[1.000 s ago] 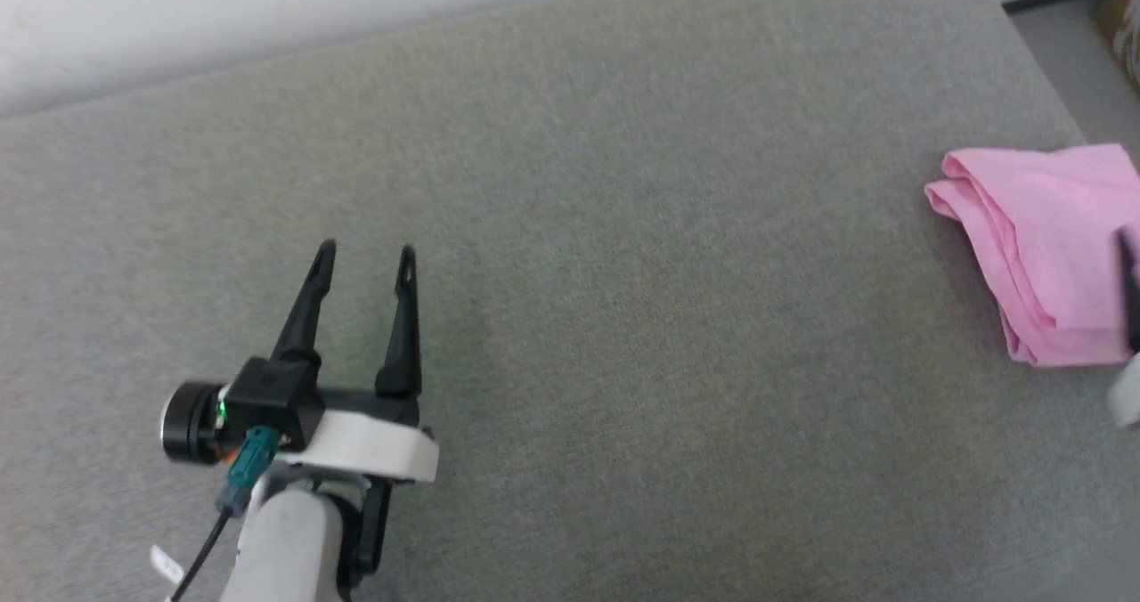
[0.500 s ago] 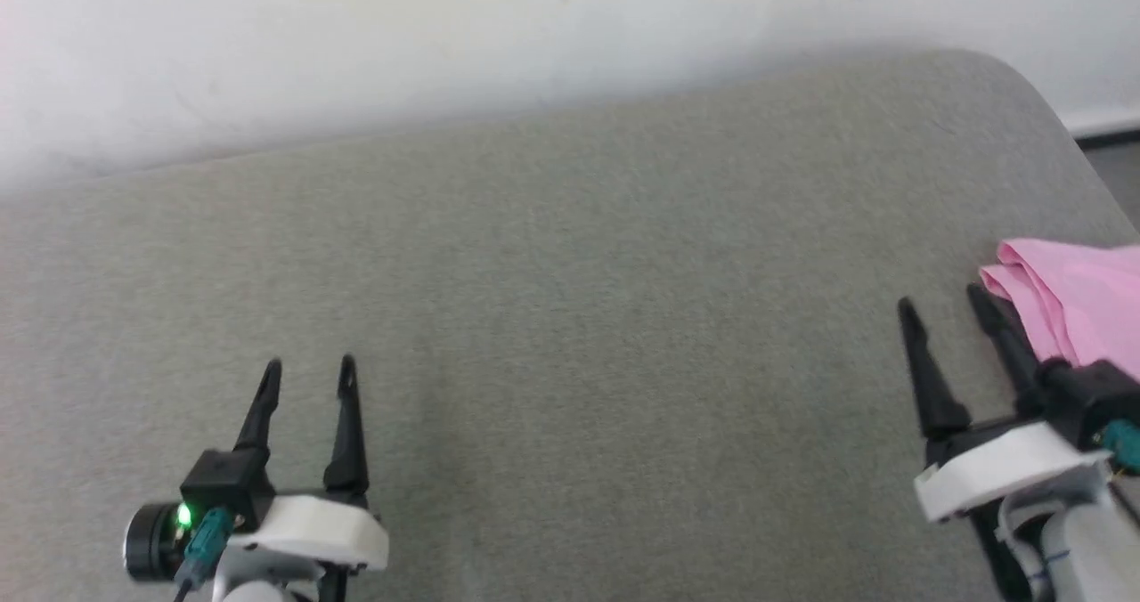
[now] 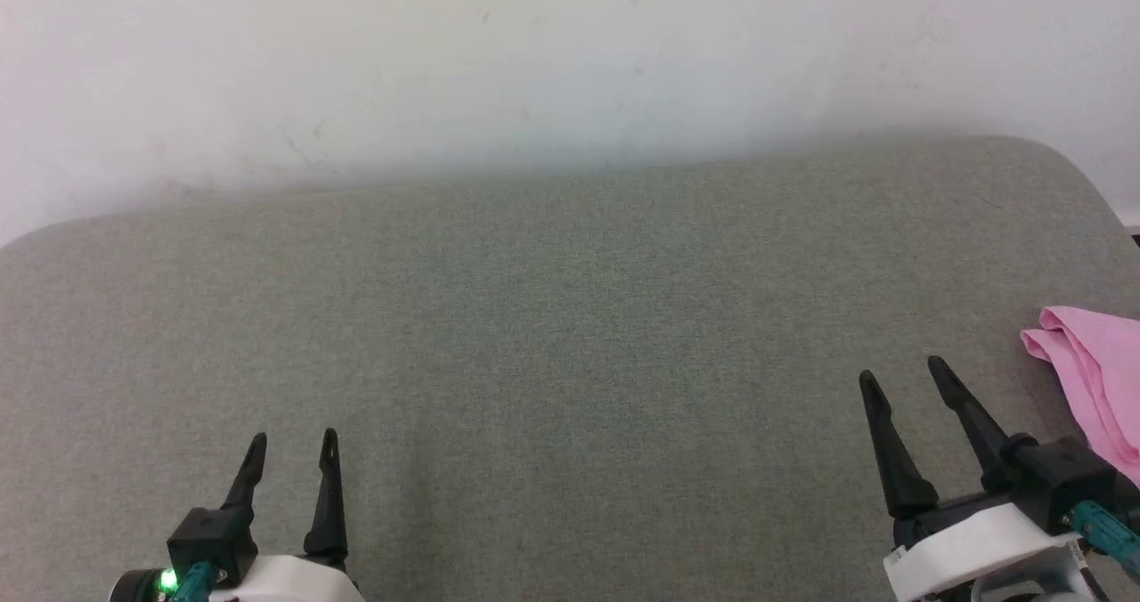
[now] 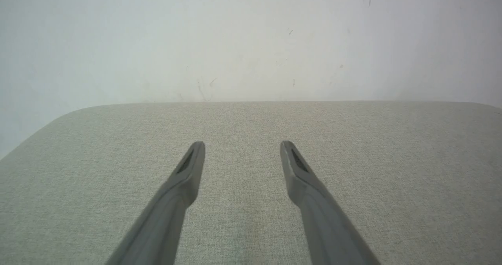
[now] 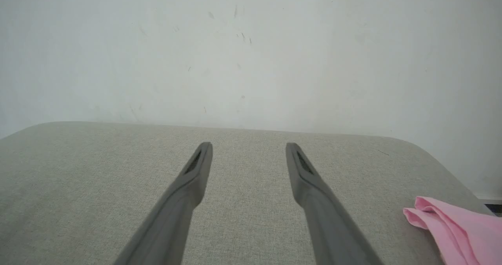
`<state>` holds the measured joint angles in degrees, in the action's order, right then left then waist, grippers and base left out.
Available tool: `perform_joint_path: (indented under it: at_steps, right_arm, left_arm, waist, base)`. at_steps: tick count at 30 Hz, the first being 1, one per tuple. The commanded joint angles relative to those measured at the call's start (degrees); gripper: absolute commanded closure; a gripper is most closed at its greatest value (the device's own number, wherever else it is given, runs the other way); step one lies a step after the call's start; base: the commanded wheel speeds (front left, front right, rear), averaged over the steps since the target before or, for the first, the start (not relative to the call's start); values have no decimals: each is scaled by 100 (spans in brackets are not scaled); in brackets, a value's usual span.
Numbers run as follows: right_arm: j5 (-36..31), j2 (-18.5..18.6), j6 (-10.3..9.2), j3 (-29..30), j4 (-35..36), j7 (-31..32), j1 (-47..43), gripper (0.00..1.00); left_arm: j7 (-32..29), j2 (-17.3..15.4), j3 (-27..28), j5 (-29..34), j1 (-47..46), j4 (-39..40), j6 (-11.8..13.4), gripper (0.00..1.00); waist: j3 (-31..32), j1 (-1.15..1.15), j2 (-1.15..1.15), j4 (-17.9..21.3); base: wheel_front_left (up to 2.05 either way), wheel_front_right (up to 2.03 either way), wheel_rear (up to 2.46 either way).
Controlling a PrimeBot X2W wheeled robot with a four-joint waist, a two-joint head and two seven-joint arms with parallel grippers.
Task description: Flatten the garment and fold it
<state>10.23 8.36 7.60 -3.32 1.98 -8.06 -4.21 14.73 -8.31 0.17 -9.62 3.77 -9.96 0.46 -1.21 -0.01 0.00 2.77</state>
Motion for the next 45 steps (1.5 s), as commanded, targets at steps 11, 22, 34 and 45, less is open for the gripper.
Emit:
perform_joint_path:
  at_steps: [11, 22, 34, 45]
  right_arm:
    - [-18, -52, 0, 14, 70, 53, -25, 100]
    - [-88, -84, 0, 35, 50, 105, 7, 100]
    - [-185, -132, -1, 65, 25, 177, 50, 100]
    - [-273, -176, -2, 93, 1, 243, 89, 100]
  left_arm:
    - [-4, 8, -27, -2, 29, 63, -42, 100]
    - [-112, 45, -27, 66, 1, 126, -41, 100]
    - [-252, 96, -26, 158, -38, 216, -41, 100]
    - [-381, 144, -25, 243, -74, 298, -42, 100]
  waist:
    - [-5, 1, 0, -60]
    - [4, 1, 0, -76]
    - [16, 1, 0, -96]
    - [27, 1, 0, -115]
  base:
    - [0, 0, 0]
    - [0, 0, 0]
    - [0, 0, 0]
    - [0, 0, 0]
